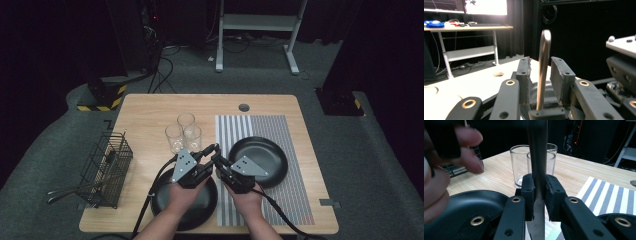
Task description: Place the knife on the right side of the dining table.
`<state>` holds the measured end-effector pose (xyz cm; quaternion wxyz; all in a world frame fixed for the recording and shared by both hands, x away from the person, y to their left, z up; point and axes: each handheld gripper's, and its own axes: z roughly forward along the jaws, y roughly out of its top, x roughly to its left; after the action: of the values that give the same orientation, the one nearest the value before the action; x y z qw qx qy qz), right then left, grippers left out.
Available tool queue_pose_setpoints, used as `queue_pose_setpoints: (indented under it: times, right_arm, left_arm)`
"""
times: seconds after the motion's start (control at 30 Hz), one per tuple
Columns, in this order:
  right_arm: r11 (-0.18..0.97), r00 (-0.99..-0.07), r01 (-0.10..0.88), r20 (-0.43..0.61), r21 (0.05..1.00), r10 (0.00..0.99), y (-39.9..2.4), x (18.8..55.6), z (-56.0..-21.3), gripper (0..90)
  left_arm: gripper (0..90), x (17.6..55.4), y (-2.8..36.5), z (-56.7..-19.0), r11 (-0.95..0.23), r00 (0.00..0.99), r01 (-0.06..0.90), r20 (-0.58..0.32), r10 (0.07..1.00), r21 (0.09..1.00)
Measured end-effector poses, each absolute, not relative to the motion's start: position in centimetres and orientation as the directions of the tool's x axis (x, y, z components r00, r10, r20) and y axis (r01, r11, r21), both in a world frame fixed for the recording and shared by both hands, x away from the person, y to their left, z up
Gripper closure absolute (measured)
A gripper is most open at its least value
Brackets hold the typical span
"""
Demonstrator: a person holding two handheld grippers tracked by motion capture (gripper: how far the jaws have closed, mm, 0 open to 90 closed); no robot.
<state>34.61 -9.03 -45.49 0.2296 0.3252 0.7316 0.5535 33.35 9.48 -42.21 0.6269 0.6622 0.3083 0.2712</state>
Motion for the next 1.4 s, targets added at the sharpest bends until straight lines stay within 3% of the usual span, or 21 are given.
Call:
queue_pose_setpoints:
  times: [0.2,0.37,0.63,1.4]
  right_arm:
    - [0.170,-0.683,0.228,0.032,0.959,0.730,-9.0,34.7,-45.5,78.3]
    - [0.174,-0.683,0.228,0.030,0.958,0.730,-9.0,34.7,-45.5,78.3]
    - [0.161,-0.676,0.242,0.048,0.957,0.735,-9.4,34.4,-45.4,69.9]
    - [0.100,-0.645,0.215,0.065,0.971,0.761,-11.5,34.0,-42.7,63.6]
  left_arm:
    - [71.9,33.7,9.2,-42.9,-0.029,0.669,0.091,-0.040,0.742,0.995]
    - [82.3,33.8,9.1,-43.0,-0.034,0.663,0.091,-0.035,0.748,0.995]
    - [83.1,34.3,9.8,-43.2,-0.004,0.653,0.116,-0.073,0.754,0.993]
    - [83.1,34.2,9.8,-43.2,-0.011,0.658,0.111,-0.065,0.750,0.994]
